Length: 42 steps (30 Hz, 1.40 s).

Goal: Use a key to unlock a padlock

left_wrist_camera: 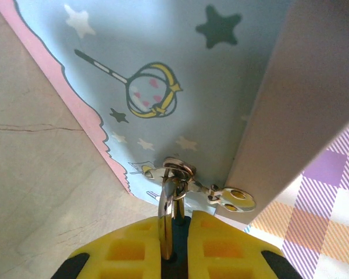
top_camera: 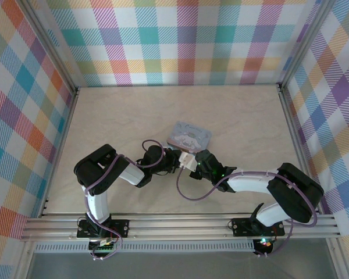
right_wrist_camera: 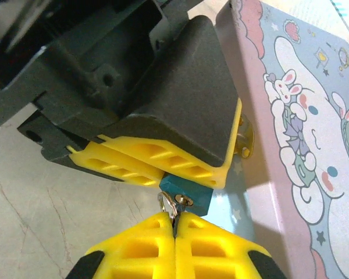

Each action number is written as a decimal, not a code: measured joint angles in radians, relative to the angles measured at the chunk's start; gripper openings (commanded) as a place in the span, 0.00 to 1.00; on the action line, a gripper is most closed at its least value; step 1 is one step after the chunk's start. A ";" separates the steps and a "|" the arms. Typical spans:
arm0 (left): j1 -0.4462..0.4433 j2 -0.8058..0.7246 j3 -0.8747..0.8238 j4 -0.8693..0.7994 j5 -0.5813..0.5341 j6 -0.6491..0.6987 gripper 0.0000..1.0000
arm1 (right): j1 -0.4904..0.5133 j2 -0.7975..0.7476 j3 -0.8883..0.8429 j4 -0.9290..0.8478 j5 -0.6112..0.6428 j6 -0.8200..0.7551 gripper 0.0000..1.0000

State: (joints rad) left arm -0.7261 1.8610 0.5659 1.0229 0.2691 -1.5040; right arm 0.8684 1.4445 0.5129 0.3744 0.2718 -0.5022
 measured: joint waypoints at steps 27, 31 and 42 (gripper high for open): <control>0.000 0.000 0.001 -0.021 0.002 0.008 0.44 | 0.003 0.055 -0.028 0.146 0.008 0.318 0.00; 0.000 -0.002 0.000 -0.031 0.002 0.014 0.52 | 0.003 0.060 -0.028 0.156 0.009 0.320 0.00; 0.046 -0.166 -0.039 -0.156 0.002 0.084 0.72 | 0.003 0.060 -0.030 0.160 0.009 0.322 0.00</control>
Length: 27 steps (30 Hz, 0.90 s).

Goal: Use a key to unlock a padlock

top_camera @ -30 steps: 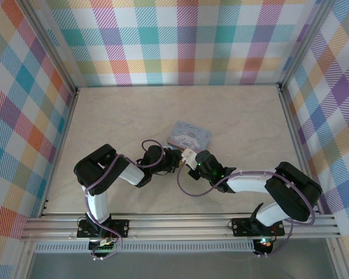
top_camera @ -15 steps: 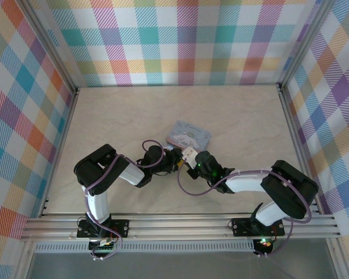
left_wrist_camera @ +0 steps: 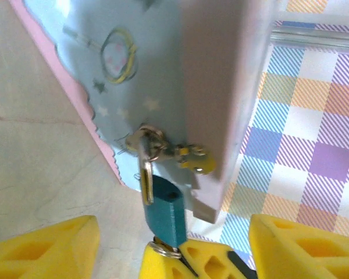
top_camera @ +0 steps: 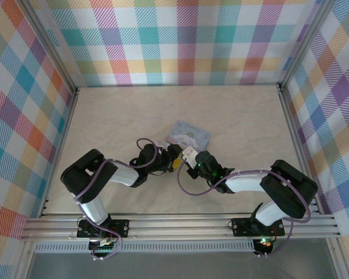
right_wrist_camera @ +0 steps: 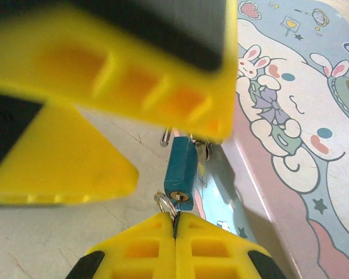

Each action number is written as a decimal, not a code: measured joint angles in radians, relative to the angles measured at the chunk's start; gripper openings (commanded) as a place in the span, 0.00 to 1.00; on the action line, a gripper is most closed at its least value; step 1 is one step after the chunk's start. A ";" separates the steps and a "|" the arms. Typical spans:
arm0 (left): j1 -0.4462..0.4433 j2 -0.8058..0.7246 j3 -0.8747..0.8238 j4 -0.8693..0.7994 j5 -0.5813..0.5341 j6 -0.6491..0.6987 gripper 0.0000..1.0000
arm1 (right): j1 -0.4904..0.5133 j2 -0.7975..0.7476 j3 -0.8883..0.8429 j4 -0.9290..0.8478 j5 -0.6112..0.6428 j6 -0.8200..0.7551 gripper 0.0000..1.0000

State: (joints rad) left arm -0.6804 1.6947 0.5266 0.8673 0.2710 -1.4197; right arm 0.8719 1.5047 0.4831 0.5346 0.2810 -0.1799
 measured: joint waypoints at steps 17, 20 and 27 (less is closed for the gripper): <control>0.292 -0.359 0.320 -0.842 0.025 0.531 0.86 | 0.000 0.008 0.000 0.003 0.000 0.009 0.00; 0.326 -0.261 0.449 -0.942 0.069 0.661 0.86 | 0.000 0.013 0.000 0.004 0.000 0.012 0.00; 0.330 0.011 0.684 -1.077 0.174 0.888 0.85 | 0.000 0.019 0.000 0.007 0.000 0.016 0.00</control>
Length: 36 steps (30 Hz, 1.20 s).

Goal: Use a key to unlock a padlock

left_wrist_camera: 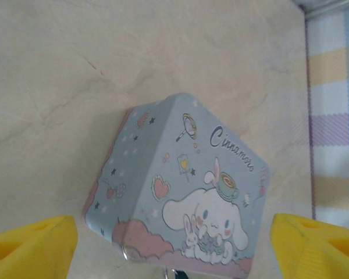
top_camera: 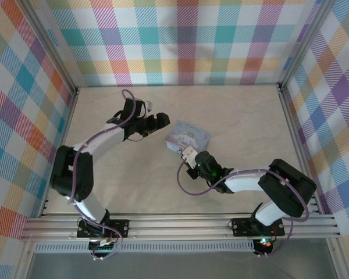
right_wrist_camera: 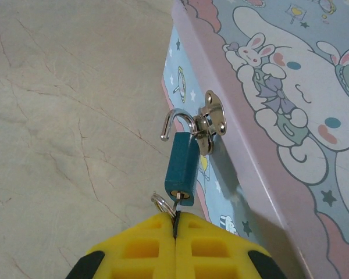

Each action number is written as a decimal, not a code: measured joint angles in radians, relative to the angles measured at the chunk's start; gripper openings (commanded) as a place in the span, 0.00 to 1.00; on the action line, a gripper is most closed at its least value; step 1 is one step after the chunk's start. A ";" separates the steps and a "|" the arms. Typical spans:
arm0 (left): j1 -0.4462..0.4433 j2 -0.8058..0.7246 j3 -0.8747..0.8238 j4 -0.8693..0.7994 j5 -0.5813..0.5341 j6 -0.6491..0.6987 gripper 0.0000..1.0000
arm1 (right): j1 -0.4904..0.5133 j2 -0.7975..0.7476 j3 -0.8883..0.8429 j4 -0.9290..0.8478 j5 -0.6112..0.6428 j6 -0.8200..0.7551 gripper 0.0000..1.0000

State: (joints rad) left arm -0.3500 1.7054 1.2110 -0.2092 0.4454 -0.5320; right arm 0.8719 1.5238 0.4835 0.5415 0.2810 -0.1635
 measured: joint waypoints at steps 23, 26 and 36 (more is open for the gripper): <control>-0.010 0.388 0.311 -0.110 0.098 0.096 0.66 | 0.000 0.000 0.000 0.000 0.000 0.022 0.00; -0.010 0.388 0.313 -0.108 0.102 0.096 0.64 | 0.000 0.000 0.000 -0.002 0.000 0.022 0.00; -0.014 0.351 0.262 -0.078 0.066 0.096 0.56 | 0.000 0.000 0.000 -0.007 -0.001 0.056 0.00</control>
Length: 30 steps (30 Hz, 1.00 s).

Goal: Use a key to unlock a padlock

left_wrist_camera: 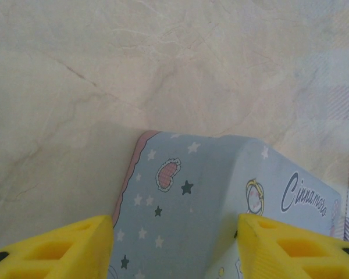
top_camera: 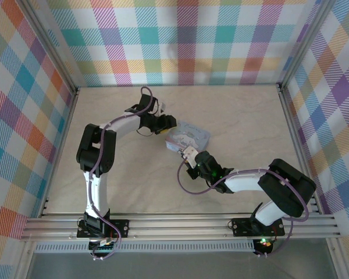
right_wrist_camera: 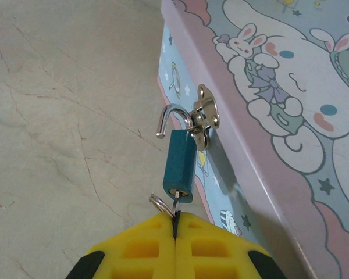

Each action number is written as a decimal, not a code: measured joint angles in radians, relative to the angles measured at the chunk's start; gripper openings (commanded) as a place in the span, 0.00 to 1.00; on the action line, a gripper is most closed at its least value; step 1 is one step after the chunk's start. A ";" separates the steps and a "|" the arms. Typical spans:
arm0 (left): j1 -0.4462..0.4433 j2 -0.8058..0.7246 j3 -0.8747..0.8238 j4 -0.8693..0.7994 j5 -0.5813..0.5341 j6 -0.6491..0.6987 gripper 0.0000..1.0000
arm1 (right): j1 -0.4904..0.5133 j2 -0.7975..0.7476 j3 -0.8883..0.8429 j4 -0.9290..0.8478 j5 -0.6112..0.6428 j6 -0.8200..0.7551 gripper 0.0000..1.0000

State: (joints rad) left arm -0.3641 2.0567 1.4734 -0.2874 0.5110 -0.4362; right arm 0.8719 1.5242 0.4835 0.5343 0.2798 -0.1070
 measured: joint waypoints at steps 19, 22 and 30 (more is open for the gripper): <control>0.009 -0.248 -0.331 0.115 -0.143 -0.124 0.55 | -0.068 0.000 -0.035 0.010 -0.217 0.195 0.00; 0.010 -0.290 -0.399 0.165 -0.151 -0.170 0.55 | -0.085 0.001 -0.043 0.012 -0.277 0.233 0.00; 0.010 -0.360 -0.500 0.224 -0.169 -0.238 0.54 | -0.134 0.061 -0.043 0.015 -0.423 0.345 0.00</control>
State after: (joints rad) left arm -0.3546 1.6966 0.9737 -0.0639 0.3424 -0.6746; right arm 0.7376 1.5856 0.4400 0.5495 -0.1436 0.2382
